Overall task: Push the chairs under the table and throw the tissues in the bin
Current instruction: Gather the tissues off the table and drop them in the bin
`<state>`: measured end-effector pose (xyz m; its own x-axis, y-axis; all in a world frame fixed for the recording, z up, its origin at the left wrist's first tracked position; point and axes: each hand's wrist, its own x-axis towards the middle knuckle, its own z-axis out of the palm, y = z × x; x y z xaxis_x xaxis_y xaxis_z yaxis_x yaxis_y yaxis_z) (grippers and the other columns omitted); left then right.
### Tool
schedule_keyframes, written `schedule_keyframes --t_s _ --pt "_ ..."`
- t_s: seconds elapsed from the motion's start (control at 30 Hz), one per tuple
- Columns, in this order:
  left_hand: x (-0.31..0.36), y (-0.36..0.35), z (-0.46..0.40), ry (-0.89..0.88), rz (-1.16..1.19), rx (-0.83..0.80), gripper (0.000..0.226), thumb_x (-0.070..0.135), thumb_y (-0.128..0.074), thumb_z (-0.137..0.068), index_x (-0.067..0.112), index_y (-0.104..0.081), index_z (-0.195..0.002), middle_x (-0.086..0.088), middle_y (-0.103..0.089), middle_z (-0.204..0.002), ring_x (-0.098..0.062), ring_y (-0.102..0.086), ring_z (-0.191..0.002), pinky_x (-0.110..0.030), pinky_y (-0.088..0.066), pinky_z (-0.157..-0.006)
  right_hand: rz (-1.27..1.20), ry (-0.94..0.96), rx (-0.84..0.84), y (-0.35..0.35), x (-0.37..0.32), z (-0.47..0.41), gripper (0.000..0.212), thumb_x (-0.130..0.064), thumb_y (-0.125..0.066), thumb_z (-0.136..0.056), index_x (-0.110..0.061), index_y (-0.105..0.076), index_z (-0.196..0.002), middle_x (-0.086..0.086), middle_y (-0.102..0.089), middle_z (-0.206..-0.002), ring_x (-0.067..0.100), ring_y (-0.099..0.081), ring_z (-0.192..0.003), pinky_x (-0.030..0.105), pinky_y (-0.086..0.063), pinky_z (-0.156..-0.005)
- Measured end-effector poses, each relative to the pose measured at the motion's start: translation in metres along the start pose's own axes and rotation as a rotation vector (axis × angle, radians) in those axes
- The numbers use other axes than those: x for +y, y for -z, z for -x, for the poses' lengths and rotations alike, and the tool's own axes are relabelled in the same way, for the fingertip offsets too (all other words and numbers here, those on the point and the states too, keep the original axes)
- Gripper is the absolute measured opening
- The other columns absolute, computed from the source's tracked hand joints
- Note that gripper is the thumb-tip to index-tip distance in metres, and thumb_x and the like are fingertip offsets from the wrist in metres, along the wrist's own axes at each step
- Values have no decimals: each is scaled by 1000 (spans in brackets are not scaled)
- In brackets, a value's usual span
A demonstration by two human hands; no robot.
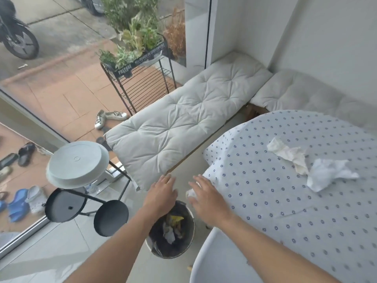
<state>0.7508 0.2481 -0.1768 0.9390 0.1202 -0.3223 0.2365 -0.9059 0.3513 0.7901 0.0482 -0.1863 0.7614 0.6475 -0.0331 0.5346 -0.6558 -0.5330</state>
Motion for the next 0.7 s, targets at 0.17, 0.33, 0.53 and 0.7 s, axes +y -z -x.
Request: schedule_keyframes --t_s 0.17,0.33,0.53,0.7 --pt "106 35 -46 -162 14 85 53 29 -50 -107 15 -36 -157 -9 -31 -169 -29 -27 -156 -48 -30 -124 58 -175 134 94 68 23 47 -29 -50 -105 -10 -44 -147 14 -33 -161 28 -17 -152 41 -21 -124" --pt "204 22 -79 -259 8 30 53 29 -48 -109 16 -34 -158 -11 -26 -171 -32 -22 -157 -48 -26 -126 117 -251 216 160 139 66 42 -25 -53 -104 -12 -48 -144 11 -36 -159 24 -17 -153 41 -27 -121" --pt "298 -11 -110 -361 -92 -37 68 27 -52 -106 23 -14 -163 -15 -6 -174 -36 -12 -159 -51 -21 -128 278 -276 307 200 205 114 36 -16 -57 -99 -12 -54 -134 14 -43 -153 31 -23 -150 45 -17 -126" --pt "358 -29 -120 -473 -290 -93 73 33 -46 -110 37 4 -164 -11 13 -175 -41 1 -160 -60 -15 -127 315 -504 226 209 244 146 64 -34 -56 -101 -21 -27 -157 12 -12 -169 36 -1 -155 55 -10 -125"
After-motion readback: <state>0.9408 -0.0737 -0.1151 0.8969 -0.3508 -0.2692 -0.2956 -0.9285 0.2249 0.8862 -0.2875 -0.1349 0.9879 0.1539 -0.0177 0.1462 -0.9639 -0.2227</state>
